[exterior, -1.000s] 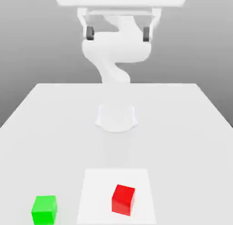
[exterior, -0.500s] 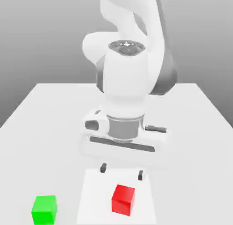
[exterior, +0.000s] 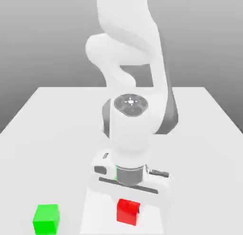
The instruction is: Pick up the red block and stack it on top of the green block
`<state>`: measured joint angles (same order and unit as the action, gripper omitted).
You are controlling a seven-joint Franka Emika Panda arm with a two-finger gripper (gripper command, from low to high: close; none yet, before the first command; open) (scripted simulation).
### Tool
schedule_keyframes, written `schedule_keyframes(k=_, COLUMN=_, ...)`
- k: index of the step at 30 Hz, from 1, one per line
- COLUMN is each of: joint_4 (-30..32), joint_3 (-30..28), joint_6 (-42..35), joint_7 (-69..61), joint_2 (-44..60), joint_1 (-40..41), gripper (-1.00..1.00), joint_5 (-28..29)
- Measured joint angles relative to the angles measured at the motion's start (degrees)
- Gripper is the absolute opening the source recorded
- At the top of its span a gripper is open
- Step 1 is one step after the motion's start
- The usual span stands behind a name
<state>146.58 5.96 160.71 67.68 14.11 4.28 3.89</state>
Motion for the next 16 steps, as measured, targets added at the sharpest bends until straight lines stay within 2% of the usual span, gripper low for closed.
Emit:
schedule_keyframes(k=3, joint_4=-0.19, joint_3=-0.52, joint_6=-5.07, joint_7=0.00, joint_2=-4.85, joint_1=1.31, gripper=-1.00, joint_5=-1.71)
schedule_keyframes(k=8, joint_4=-6.05, joint_3=-8.21, joint_6=-10.67, joint_7=6.32, joint_2=-4.66, joint_1=7.77, gripper=-1.00, joint_5=-4.62)
schedule_keyframes(k=12, joint_4=-9.72, joint_3=-11.04, joint_6=-7.01, joint_7=8.44, joint_2=2.77, joint_1=11.24, gripper=-1.00, joint_5=-7.37)
schedule_keyframes(k=13, joint_4=-9.94, joint_3=-10.97, joint_6=-5.73, joint_7=8.35, joint_2=4.28, joint_1=11.52, gripper=1.00, joint_5=-7.73)
schedule_keyframes(k=16, joint_4=-9.94, joint_3=-10.97, joint_6=-5.73, joint_7=8.35, joint_2=4.28, joint_1=11.52, gripper=1.00, joint_5=-7.73)
